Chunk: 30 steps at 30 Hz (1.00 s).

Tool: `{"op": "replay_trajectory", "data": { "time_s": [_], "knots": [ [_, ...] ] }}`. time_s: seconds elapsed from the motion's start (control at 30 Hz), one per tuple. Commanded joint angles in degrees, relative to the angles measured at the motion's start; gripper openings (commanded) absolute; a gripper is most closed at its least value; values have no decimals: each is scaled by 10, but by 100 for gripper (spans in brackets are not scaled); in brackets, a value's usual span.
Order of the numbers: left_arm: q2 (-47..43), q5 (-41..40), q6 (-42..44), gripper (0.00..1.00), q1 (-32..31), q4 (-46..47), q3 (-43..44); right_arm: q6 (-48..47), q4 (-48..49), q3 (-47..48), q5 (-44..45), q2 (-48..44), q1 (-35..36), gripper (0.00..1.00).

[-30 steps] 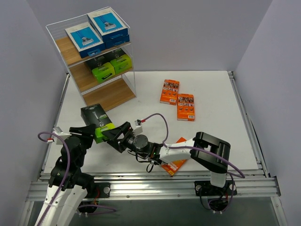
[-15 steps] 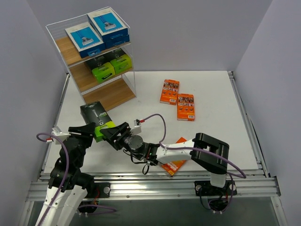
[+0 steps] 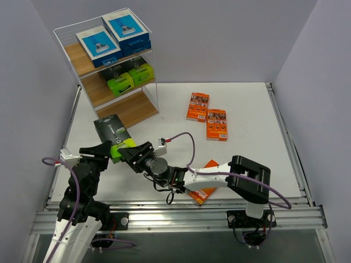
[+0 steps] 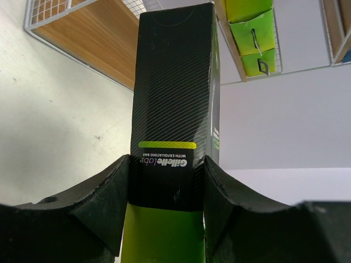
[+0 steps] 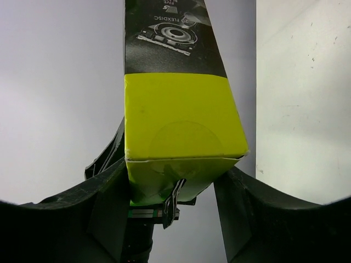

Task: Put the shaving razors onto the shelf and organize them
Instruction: Pass the shaving razor from the left arm to the right

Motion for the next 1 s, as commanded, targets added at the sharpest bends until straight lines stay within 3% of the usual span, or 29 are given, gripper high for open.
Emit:
{"op": "replay_trajectory", "data": {
  "time_s": [0.0,0.17,0.37,0.43,0.47,0.63,0.83,0.97],
  "knots": [
    [-10,-5,9,7,2,46,-6,-24,37,21,59,-52,-19,13],
    [-19,3,8,9,1,38,-15,-39,37,33,44,-54,-22,12],
    [-35,4,15,10,1,22,-14,-38,51,18,36,-60,-30,0],
    [-38,8,21,19,2,17,-14,-35,54,13,19,-59,-37,0],
    [-38,8,25,31,1,13,-11,-37,61,12,9,-57,-40,0],
    [-71,-27,73,64,2,-11,-5,-57,59,11,-11,-64,-39,0],
    [-96,-91,128,87,2,-46,23,-60,54,-21,-2,-93,-41,0],
    [-86,-99,161,93,2,-55,37,-58,54,-38,-4,-105,-45,0]
  ]
}}
